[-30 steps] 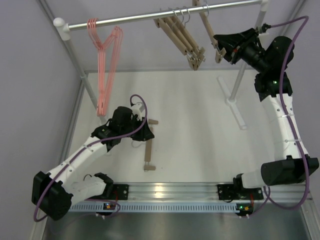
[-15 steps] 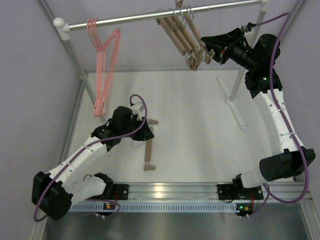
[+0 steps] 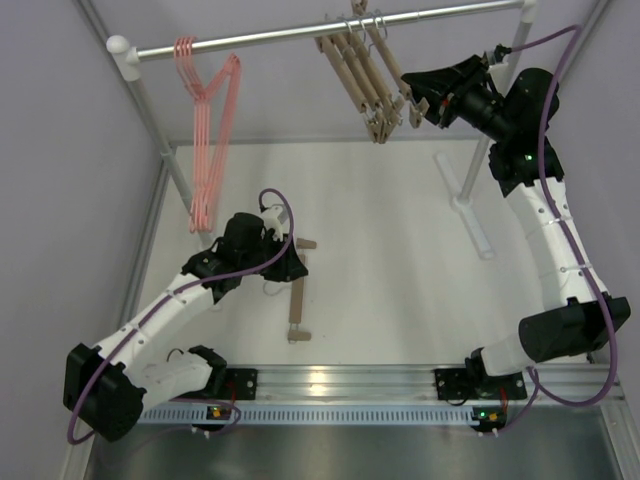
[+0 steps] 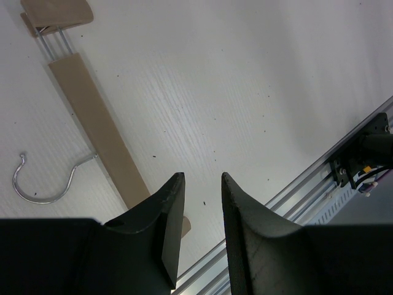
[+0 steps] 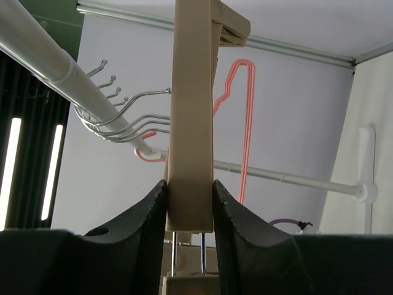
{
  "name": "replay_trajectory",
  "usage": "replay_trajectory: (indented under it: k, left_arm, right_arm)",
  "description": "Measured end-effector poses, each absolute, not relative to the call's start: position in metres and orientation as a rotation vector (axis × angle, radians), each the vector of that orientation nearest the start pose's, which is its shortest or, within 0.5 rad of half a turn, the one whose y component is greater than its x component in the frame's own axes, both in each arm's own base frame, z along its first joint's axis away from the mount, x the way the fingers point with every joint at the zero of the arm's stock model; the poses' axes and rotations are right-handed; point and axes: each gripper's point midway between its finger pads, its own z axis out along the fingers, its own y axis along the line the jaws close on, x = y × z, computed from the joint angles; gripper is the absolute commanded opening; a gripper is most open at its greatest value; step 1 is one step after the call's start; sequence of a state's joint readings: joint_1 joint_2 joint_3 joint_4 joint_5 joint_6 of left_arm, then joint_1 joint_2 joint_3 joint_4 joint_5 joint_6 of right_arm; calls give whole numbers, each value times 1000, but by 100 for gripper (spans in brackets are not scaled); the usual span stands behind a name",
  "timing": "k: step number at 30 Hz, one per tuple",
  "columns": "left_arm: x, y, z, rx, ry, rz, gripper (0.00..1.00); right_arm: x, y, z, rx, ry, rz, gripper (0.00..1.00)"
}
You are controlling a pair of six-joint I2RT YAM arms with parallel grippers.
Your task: Organize the hangers
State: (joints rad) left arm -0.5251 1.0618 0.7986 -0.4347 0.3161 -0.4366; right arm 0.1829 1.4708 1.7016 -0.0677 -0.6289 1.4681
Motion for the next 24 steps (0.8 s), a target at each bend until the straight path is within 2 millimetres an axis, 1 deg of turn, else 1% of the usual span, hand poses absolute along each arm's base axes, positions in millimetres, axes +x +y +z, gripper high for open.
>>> replay_trajectory:
  k: [2,8,16,19,22,24]
  left_arm:
    - [223,-212,159,281,2358,-848,35]
    - [223,-212,160,282,2354,-849,35]
    - [223,-212,160,282,2354,-849,36]
    - [223,-212,160,280,2355,-849,36]
    - [223,-212,160,279,2355,-849,36]
    - [223,-211,158,271,2359,-845,36]
  right_arm:
    - [376,209,518,466,1645,1735,39]
    - [372,207,521,457,1635,1731,47]
    - [360,204,527,438,1610,1725,50]
    - [355,201,526,432,1605,1709,51]
    - [348,196,520,436,1603,1681,51]
    - [342,192,509,454,1613,1654,51]
